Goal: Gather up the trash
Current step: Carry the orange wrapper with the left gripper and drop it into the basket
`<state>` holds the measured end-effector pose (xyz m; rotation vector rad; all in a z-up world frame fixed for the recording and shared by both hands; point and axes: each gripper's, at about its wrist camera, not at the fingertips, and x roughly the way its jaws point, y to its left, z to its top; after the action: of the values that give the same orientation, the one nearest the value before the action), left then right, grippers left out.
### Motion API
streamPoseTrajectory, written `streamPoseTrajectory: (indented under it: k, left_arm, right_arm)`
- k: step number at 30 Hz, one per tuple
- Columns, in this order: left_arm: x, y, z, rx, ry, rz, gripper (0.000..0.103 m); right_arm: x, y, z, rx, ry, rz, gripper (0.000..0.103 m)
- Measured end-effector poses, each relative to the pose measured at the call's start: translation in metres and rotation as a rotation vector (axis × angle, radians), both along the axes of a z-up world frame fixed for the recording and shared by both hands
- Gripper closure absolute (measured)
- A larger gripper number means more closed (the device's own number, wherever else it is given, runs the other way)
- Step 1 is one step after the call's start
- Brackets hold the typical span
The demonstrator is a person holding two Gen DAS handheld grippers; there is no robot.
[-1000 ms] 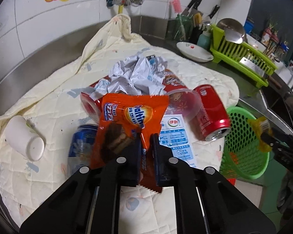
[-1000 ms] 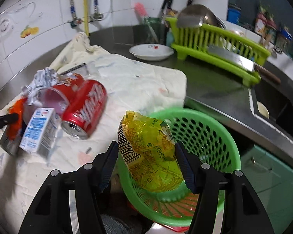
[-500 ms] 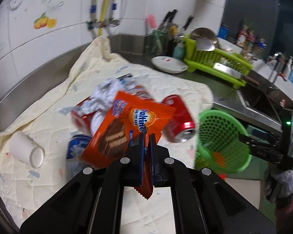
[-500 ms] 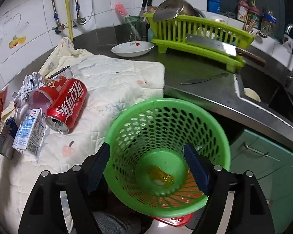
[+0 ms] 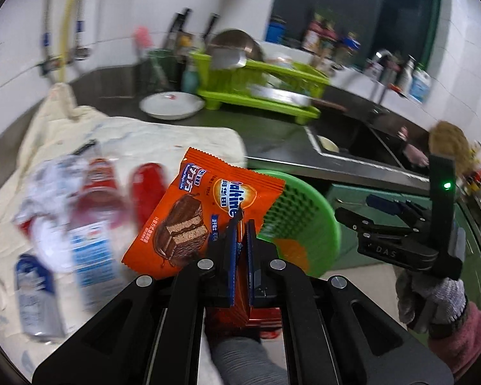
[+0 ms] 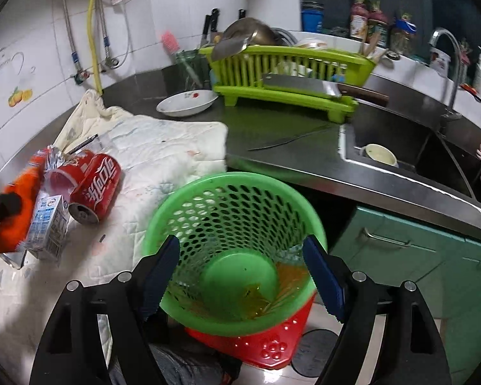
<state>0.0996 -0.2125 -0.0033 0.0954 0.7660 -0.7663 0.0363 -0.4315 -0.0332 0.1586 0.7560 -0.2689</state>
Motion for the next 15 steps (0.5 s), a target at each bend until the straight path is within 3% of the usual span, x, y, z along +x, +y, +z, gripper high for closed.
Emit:
streamPoseTrajectory:
  k: [10,15]
  left_arm:
    - [0.018,-0.091,-0.042,0.040,0.115,-0.136,0.099]
    - [0.029,-0.113,-0.062,0.059,0.157,-0.157,0.098]
  right_arm:
    - [-0.032,-0.031,0.007,-0.004,-0.031,-0.058,0.026]
    - [-0.037,-0.040,0.002,0.015,-0.034,-0.075,0.026]
